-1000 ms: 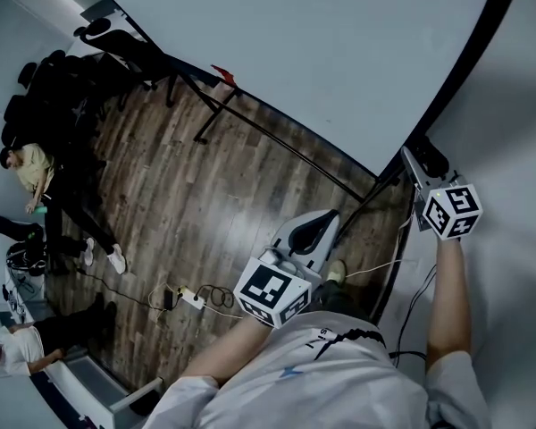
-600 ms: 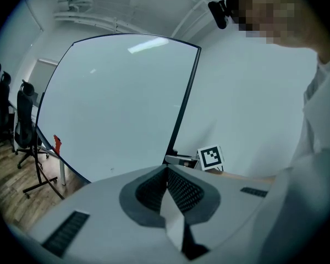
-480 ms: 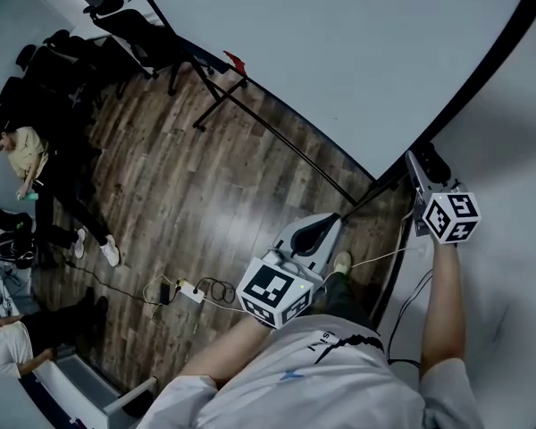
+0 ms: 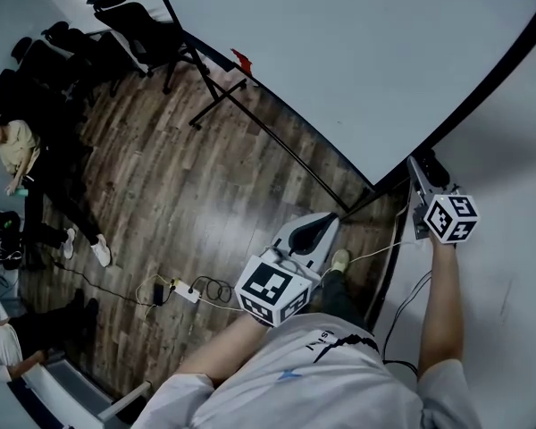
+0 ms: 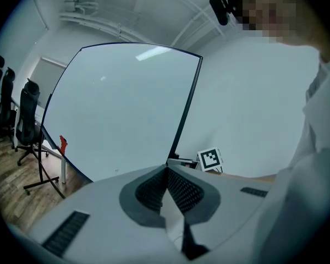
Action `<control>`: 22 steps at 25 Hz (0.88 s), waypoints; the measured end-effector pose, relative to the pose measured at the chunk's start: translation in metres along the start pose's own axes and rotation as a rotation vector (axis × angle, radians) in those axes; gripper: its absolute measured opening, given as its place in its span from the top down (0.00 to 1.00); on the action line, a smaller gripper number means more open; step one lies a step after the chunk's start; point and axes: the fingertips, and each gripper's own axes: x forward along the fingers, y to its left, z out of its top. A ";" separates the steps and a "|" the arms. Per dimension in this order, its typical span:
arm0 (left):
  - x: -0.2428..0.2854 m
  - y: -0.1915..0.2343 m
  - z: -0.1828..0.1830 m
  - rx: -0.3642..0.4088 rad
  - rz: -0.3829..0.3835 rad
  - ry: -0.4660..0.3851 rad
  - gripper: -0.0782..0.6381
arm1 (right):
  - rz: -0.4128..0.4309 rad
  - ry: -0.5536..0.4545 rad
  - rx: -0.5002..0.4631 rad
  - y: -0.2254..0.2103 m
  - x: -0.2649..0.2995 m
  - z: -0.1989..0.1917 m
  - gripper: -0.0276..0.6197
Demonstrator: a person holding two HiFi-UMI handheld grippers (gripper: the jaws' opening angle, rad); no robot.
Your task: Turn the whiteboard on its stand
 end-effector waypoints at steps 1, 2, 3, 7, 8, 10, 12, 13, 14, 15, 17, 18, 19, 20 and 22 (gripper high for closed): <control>-0.004 -0.001 0.001 0.000 -0.006 -0.001 0.87 | 0.000 0.002 -0.002 0.006 -0.004 -0.001 0.66; -0.007 -0.002 0.001 -0.001 -0.013 -0.002 0.87 | 0.000 0.004 -0.005 0.012 -0.008 -0.002 0.66; -0.010 -0.004 0.001 -0.003 -0.020 -0.003 0.87 | -0.001 0.007 -0.006 0.018 -0.011 -0.002 0.66; -0.016 -0.017 -0.002 -0.011 -0.059 -0.003 0.87 | -0.017 0.016 -0.004 0.035 -0.025 -0.006 0.66; -0.016 -0.021 -0.003 -0.013 -0.068 -0.001 0.87 | -0.020 0.019 -0.004 0.038 -0.028 -0.006 0.66; -0.015 -0.027 -0.005 -0.017 -0.079 0.003 0.87 | -0.022 0.023 -0.004 0.043 -0.031 -0.008 0.66; -0.012 -0.031 -0.007 -0.018 -0.082 0.008 0.87 | -0.024 0.026 -0.001 0.047 -0.030 -0.009 0.66; -0.011 -0.034 -0.006 -0.017 -0.082 0.009 0.87 | -0.025 0.029 0.001 0.048 -0.030 -0.010 0.66; -0.010 -0.038 -0.005 -0.015 -0.081 0.009 0.87 | -0.024 0.033 0.002 0.048 -0.030 -0.010 0.66; -0.009 -0.041 -0.003 -0.012 -0.077 0.008 0.87 | -0.023 0.037 0.003 0.048 -0.030 -0.010 0.66; -0.009 -0.047 0.000 -0.005 -0.062 0.006 0.87 | -0.014 0.043 0.008 0.048 -0.030 -0.009 0.66; -0.008 -0.049 0.001 -0.003 -0.050 0.005 0.87 | -0.006 0.043 0.015 0.049 -0.030 -0.009 0.66; -0.008 -0.052 0.002 -0.001 -0.039 0.004 0.87 | 0.004 0.042 0.025 0.049 -0.030 -0.009 0.66; -0.007 -0.055 0.002 0.000 -0.029 0.004 0.87 | 0.014 0.043 0.035 0.051 -0.031 -0.009 0.66; -0.006 -0.064 -0.001 0.000 -0.016 0.008 0.87 | 0.027 0.046 0.053 0.053 -0.039 -0.009 0.66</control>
